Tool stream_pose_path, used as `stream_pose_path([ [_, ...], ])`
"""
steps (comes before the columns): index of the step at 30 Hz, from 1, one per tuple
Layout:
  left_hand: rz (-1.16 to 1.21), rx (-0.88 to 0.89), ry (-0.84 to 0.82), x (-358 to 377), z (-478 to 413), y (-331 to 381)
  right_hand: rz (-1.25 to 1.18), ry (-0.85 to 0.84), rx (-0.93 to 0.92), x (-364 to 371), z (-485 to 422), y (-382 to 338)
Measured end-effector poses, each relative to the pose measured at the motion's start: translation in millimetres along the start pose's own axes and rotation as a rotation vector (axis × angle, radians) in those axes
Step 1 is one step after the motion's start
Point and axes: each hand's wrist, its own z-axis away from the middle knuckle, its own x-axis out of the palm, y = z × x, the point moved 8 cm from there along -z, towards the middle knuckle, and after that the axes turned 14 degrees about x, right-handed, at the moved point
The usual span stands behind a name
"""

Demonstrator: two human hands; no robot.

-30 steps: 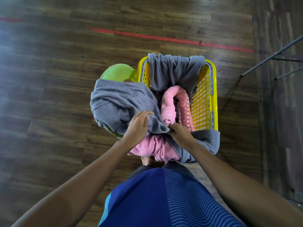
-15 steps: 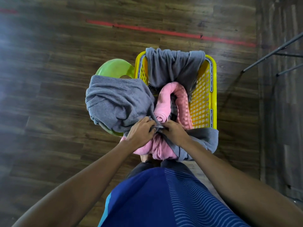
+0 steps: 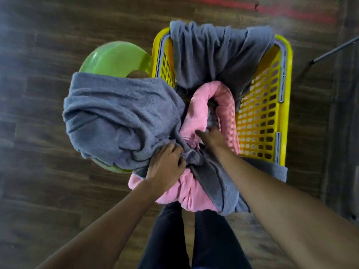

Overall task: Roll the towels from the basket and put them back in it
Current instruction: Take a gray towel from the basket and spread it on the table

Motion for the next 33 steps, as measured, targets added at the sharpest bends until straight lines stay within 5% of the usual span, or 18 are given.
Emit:
stream_pose_path([
  [8, -0.055, 0.012, 0.056, 18, -3, 2, -0.169, 0.104, 0.253, 35, -48, -16],
  [16, -0.014, 0.031, -0.018, 16, -6, 1, -0.066, 0.241, -0.018, -21, -38, -12],
  [22, -0.013, 0.015, -0.046, 18, -8, 0, 0.097, 0.469, -0.02, -68, -49, 14],
  [27, -0.002, -0.006, -0.048, 21, -7, -1, 0.177, 0.334, 0.088, -51, -98, 34],
  [33, -0.016, -0.006, -0.039, 25, -9, -2, -0.011, 0.264, 0.134, -51, -131, 40],
])
